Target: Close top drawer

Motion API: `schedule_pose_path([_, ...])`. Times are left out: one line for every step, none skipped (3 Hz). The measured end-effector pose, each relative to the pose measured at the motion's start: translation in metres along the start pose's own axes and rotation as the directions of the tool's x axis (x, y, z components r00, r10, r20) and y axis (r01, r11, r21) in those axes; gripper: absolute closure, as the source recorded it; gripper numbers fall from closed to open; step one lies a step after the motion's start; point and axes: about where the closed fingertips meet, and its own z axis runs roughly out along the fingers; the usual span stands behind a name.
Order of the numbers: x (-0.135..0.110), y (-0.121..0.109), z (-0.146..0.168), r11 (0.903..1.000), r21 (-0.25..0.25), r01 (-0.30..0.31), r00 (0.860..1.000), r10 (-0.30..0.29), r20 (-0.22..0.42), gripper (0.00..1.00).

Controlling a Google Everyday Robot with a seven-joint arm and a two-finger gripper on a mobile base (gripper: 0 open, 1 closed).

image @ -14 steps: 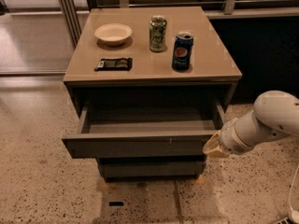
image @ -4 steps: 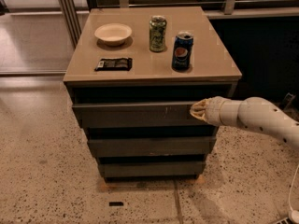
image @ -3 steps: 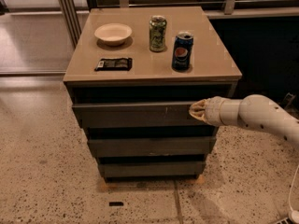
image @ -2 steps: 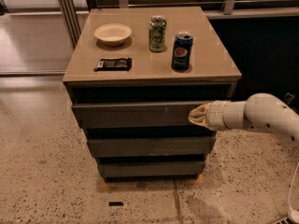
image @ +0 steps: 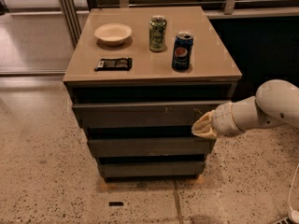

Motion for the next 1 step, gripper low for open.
schedule_pose_path([-0.0023,0.0194,0.0003,0.9973,-0.074,0.002,1.0,-0.001,0.007,0.81])
